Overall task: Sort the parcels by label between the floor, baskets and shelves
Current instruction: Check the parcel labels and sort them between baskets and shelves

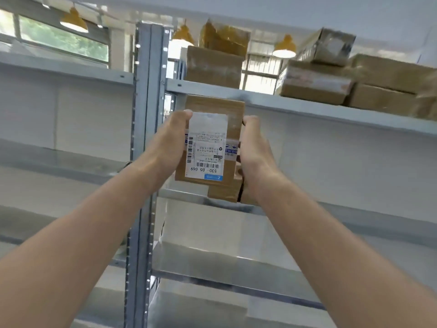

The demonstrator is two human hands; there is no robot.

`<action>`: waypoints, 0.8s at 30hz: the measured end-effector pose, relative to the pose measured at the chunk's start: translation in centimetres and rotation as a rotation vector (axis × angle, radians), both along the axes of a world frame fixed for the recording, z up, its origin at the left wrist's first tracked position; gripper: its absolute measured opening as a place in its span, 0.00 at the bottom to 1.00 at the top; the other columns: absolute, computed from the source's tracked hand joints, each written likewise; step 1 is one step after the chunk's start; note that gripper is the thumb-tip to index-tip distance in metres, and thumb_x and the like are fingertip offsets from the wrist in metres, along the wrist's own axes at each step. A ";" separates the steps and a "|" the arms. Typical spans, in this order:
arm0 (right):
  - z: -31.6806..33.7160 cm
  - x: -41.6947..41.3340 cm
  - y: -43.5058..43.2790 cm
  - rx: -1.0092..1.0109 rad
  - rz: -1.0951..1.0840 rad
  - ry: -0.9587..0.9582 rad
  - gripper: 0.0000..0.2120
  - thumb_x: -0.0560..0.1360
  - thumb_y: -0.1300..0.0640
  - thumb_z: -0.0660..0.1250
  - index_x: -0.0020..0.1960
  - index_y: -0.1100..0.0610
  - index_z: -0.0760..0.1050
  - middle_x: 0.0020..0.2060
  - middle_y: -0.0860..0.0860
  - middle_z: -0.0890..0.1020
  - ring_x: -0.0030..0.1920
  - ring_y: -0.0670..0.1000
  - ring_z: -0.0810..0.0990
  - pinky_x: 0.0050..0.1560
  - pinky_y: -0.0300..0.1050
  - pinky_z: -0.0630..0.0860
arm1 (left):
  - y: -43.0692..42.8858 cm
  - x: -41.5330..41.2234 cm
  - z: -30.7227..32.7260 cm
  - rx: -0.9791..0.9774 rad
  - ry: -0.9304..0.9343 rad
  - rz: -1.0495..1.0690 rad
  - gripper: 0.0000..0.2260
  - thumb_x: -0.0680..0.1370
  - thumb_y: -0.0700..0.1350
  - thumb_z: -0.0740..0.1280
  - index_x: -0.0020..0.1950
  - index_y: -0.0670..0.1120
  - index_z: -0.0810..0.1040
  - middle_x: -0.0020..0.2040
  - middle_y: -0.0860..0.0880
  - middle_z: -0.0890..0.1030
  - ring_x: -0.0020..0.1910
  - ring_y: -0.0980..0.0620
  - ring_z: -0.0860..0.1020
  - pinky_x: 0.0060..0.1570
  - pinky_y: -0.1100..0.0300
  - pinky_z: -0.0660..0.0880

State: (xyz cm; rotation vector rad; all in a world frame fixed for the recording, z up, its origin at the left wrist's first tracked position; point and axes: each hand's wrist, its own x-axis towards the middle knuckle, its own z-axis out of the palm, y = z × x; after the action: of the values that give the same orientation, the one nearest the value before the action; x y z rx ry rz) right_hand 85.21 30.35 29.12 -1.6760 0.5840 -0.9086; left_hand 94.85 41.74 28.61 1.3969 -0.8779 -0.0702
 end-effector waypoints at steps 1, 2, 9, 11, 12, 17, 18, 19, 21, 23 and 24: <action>1.1 -1.1 -0.5 -0.030 -0.005 -0.005 0.25 0.88 0.38 0.46 0.67 0.49 0.77 0.54 0.51 0.88 0.51 0.51 0.84 0.43 0.47 0.75 | -0.6 -0.9 0.9 -0.012 0.001 -0.007 0.20 0.85 0.58 0.49 0.51 0.51 0.77 0.41 0.50 0.82 0.44 0.49 0.81 0.42 0.55 0.76; 2.0 -2.3 -1.1 -0.053 -0.014 -0.016 0.24 0.88 0.39 0.46 0.67 0.48 0.76 0.54 0.50 0.87 0.50 0.49 0.82 0.42 0.47 0.71 | -1.3 -1.7 1.8 -0.020 -0.002 -0.015 0.20 0.85 0.58 0.49 0.50 0.51 0.77 0.41 0.50 0.82 0.44 0.49 0.81 0.43 0.54 0.77; 5.4 -9.0 -4.5 -0.132 -0.121 -0.089 0.19 0.89 0.40 0.47 0.62 0.46 0.75 0.58 0.53 0.84 0.57 0.53 0.81 0.44 0.47 0.70 | -5.8 -7.7 4.9 -0.103 -0.058 -0.096 0.20 0.85 0.59 0.50 0.55 0.48 0.75 0.43 0.50 0.81 0.40 0.54 0.82 0.41 0.58 0.78; 5.5 -10.8 -5.5 -0.137 -0.152 -0.099 0.21 0.88 0.40 0.47 0.66 0.48 0.75 0.58 0.53 0.85 0.57 0.54 0.82 0.43 0.47 0.71 | -7.1 -9.4 5.1 -0.119 -0.075 -0.124 0.19 0.85 0.58 0.49 0.53 0.50 0.75 0.41 0.52 0.81 0.36 0.58 0.82 0.39 0.60 0.77; 5.5 -11.7 -6.1 -0.138 -0.172 -0.098 0.22 0.88 0.40 0.47 0.67 0.48 0.75 0.58 0.53 0.85 0.58 0.55 0.83 0.43 0.47 0.72 | -7.7 -10.2 5.1 -0.123 -0.074 -0.151 0.19 0.85 0.58 0.49 0.54 0.50 0.76 0.42 0.51 0.82 0.38 0.56 0.83 0.39 0.60 0.77; 4.6 -16.3 -7.9 -0.141 -0.305 -0.118 0.21 0.88 0.41 0.47 0.63 0.49 0.75 0.56 0.53 0.86 0.55 0.53 0.84 0.42 0.45 0.73 | -11.0 -13.6 4.8 -0.118 -0.034 -0.299 0.18 0.86 0.56 0.50 0.58 0.47 0.74 0.44 0.49 0.81 0.39 0.55 0.82 0.35 0.63 0.77; 4.4 -17.0 -8.1 -0.141 -0.337 -0.119 0.21 0.88 0.41 0.47 0.62 0.50 0.75 0.55 0.53 0.87 0.54 0.52 0.84 0.41 0.44 0.73 | -11.7 -14.2 4.7 -0.123 -0.006 -0.329 0.17 0.85 0.56 0.51 0.57 0.47 0.74 0.43 0.49 0.81 0.35 0.57 0.82 0.32 0.64 0.78; 4.2 -17.8 -7.9 -0.141 -0.371 -0.122 0.22 0.88 0.40 0.47 0.61 0.50 0.76 0.55 0.52 0.87 0.54 0.52 0.85 0.42 0.44 0.74 | -12.4 -14.8 4.6 -0.126 0.024 -0.360 0.16 0.85 0.56 0.52 0.56 0.47 0.74 0.41 0.50 0.80 0.31 0.59 0.82 0.30 0.65 0.78; 3.9 -19.1 -8.2 -0.141 -0.446 -0.127 0.24 0.86 0.39 0.47 0.61 0.50 0.78 0.55 0.52 0.87 0.57 0.54 0.85 0.47 0.49 0.79 | -13.6 -16.0 4.4 -0.126 0.056 -0.420 0.16 0.85 0.55 0.52 0.55 0.47 0.74 0.40 0.50 0.79 0.29 0.61 0.81 0.28 0.66 0.78; 3.8 -20.7 -7.8 -0.147 -0.522 -0.138 0.23 0.86 0.40 0.48 0.61 0.49 0.78 0.55 0.51 0.88 0.58 0.54 0.86 0.50 0.51 0.82 | -14.7 -17.4 4.3 -0.114 0.053 -0.482 0.16 0.85 0.56 0.52 0.53 0.48 0.74 0.40 0.51 0.80 0.31 0.60 0.81 0.31 0.64 0.78; 3.8 -21.6 -7.6 -0.149 -0.557 -0.134 0.22 0.87 0.41 0.48 0.62 0.49 0.78 0.55 0.51 0.88 0.57 0.54 0.86 0.50 0.50 0.83 | -15.2 -18.1 4.1 -0.111 0.059 -0.518 0.16 0.85 0.56 0.52 0.53 0.50 0.75 0.39 0.52 0.80 0.32 0.60 0.81 0.31 0.64 0.78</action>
State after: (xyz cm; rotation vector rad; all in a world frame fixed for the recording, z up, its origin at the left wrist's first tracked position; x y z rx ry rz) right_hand 63.64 22.73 32.89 -1.5903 0.9320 -1.4815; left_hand 76.77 26.57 32.70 1.0318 -1.1578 -0.4474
